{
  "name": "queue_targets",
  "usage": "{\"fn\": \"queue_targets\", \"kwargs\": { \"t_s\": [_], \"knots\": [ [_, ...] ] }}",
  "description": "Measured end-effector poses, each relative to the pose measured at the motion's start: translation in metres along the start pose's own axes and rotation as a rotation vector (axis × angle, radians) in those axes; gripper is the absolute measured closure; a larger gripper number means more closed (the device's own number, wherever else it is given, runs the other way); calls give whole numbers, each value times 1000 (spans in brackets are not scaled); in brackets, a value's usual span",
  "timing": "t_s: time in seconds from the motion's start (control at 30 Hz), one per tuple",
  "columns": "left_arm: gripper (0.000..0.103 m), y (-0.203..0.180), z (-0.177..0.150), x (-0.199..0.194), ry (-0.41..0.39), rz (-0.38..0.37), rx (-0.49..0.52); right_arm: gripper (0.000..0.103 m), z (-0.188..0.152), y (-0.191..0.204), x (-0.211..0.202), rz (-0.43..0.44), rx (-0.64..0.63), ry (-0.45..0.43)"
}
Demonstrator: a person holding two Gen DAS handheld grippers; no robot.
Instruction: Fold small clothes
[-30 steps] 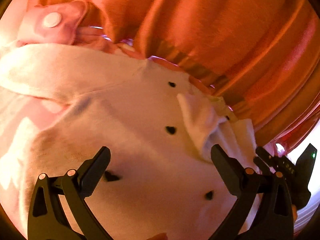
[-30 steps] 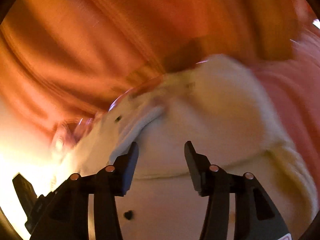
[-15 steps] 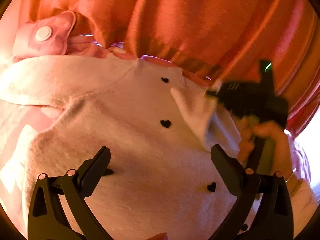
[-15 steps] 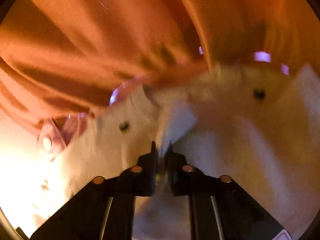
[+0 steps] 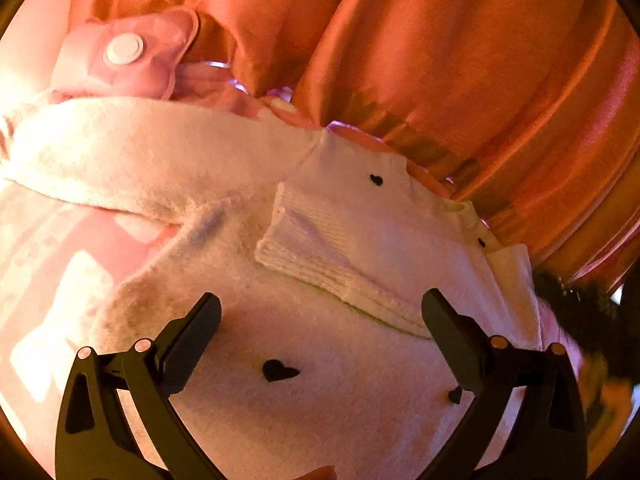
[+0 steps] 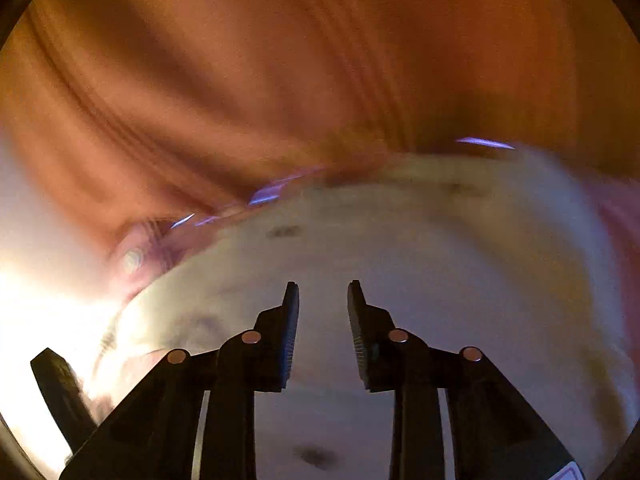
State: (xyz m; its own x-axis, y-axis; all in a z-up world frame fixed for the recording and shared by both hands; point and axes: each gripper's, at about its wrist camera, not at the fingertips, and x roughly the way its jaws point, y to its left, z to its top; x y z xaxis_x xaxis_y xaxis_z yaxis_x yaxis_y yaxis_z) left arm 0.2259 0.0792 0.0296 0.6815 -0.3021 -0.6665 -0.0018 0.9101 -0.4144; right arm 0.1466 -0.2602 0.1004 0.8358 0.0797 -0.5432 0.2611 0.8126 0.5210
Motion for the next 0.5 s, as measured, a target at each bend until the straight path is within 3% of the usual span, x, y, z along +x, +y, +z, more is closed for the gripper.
{"fn": "queue_targets", "kwargs": {
  "t_s": [0.07,0.13,0.17,0.23,0.27,0.3,0.37,0.43,0.47,0.5],
  "knots": [
    [5,-1,0,8,33,-18,-38,73,-15,-54,-24,-78,121,-3],
    [5,0,0,19,58,-23,-69,65,-30,-93,-30,-78,234,35],
    [5,-1,-1,25,69,-18,-88,59,-32,-103,-27,-74,256,49],
    [6,-5,0,32,73,-26,-102,58,-37,-120,-18,-83,289,68],
    [11,-5,3,38,72,-20,-106,58,-35,-126,-10,-70,305,75],
    [17,-5,5,43,67,-6,-109,59,-37,-124,-2,-48,314,68],
    [61,-4,10,52,62,8,-109,59,-31,-131,6,-31,322,33],
    [89,-6,19,63,81,-19,-97,74,-23,-132,8,-11,317,-19],
    [92,-10,25,65,67,-30,-84,96,-19,-134,5,-1,316,-49],
    [92,-16,32,61,28,-39,-61,95,-14,-133,-4,-1,308,-116]
  ]
}}
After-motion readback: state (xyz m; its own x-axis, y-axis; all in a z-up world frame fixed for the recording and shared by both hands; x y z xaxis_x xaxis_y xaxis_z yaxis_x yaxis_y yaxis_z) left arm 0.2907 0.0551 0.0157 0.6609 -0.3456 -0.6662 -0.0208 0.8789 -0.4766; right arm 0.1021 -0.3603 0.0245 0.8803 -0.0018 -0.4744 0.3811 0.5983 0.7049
